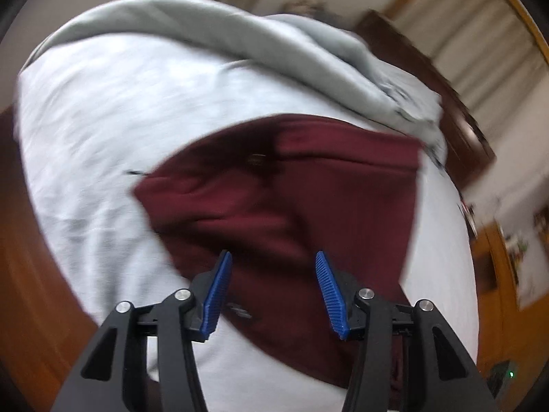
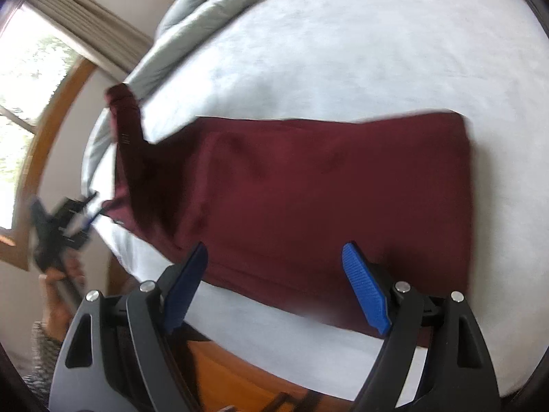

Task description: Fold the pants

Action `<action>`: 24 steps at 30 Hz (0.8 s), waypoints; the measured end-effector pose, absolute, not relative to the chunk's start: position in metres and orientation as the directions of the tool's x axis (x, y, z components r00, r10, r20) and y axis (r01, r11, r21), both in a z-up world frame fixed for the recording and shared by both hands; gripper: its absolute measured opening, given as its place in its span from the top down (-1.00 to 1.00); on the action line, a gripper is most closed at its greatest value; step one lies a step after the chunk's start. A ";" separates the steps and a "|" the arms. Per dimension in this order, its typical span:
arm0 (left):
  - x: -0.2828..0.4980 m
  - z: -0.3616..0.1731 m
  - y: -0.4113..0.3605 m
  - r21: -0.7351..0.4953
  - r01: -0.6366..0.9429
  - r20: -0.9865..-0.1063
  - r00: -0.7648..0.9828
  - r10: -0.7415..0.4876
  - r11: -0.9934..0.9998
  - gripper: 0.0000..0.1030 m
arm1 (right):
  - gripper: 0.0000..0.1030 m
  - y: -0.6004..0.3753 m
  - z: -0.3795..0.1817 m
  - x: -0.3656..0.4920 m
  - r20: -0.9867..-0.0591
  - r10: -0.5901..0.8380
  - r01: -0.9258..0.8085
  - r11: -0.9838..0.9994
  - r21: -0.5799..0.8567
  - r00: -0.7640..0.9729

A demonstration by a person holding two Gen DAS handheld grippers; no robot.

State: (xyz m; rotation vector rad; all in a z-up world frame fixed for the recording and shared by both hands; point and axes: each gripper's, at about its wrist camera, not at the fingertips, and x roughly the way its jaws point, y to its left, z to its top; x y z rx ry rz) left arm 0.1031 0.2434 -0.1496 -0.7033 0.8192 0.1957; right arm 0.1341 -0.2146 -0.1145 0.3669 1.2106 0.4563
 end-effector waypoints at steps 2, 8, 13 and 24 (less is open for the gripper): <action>0.103 -0.155 0.259 -0.497 -0.447 -0.736 0.672 -0.088 0.744 0.01 | -0.57 -0.193 -0.107 0.149 -0.782 0.563 -0.184 0.827 0.532 0.268; 0.105 -0.176 0.295 -0.497 -0.503 -0.768 0.634 -0.088 0.707 -0.03 | -0.57 -0.097 -0.092 0.200 -0.748 0.635 -0.328 0.760 0.560 0.194; 0.123 -0.188 0.311 -0.483 -0.500 -0.794 0.596 -0.119 0.719 -0.08 | -0.59 -0.032 -0.092 0.237 -0.729 0.668 -0.363 0.724 0.587 0.152; 0.128 -0.191 0.326 -0.504 -0.442 -0.789 0.586 -0.186 0.742 0.14 | 0.68 0.038 -0.087 0.284 -0.639 0.764 -0.402 0.614 0.679 0.087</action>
